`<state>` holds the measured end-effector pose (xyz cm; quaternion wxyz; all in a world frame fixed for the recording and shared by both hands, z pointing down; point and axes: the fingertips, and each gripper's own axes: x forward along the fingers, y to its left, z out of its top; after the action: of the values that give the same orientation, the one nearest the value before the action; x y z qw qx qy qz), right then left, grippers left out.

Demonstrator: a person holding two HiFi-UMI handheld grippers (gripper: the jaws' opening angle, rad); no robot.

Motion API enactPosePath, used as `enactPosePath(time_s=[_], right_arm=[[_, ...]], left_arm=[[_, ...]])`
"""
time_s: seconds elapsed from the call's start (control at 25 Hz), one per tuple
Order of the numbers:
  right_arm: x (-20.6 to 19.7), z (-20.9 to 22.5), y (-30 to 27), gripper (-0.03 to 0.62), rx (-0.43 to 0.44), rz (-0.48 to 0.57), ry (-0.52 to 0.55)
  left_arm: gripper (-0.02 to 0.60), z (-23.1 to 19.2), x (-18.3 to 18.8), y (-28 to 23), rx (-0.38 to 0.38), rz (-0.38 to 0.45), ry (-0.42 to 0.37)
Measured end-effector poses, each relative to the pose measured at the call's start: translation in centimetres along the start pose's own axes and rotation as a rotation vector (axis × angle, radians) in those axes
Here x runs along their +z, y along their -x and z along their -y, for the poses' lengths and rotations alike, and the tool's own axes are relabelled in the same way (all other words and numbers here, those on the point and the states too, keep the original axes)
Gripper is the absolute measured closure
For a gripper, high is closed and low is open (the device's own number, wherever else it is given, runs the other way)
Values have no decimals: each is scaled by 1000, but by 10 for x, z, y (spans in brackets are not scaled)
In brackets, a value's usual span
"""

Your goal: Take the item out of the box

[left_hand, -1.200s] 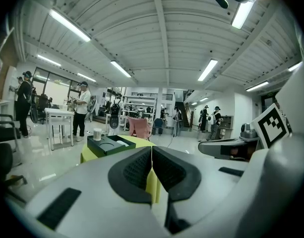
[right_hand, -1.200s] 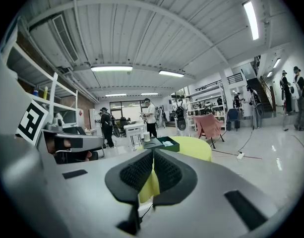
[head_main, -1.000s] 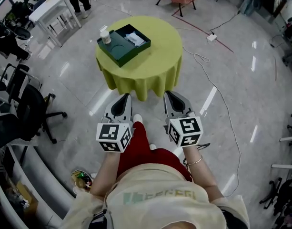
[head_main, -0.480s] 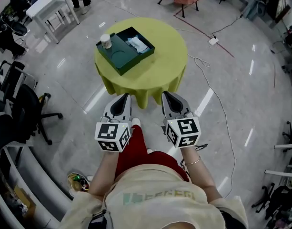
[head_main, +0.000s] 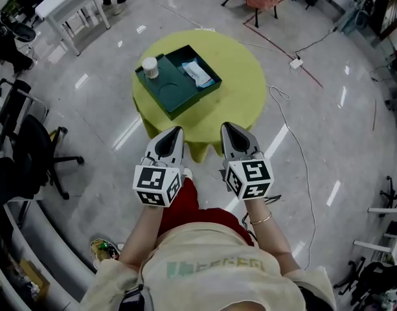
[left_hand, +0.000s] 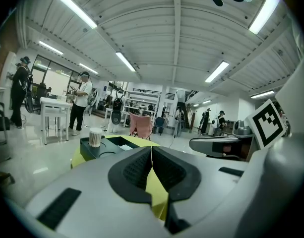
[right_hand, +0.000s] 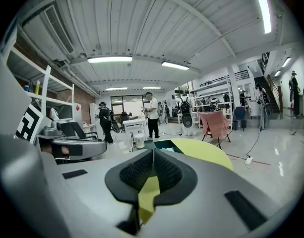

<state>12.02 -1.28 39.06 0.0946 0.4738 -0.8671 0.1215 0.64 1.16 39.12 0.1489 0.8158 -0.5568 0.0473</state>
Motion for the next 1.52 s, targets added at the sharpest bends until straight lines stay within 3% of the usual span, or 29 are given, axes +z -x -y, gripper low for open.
enactPosePath(time_s=[0.84,1.52], right_arm=[[25,-6,-133,556,-18,-64,26],[21,17,-176,556,-11,-158,66]], left_arm=[[557,-108,37,-72,-14,-4,25],[557,-136,46,-108,21,-19,41]])
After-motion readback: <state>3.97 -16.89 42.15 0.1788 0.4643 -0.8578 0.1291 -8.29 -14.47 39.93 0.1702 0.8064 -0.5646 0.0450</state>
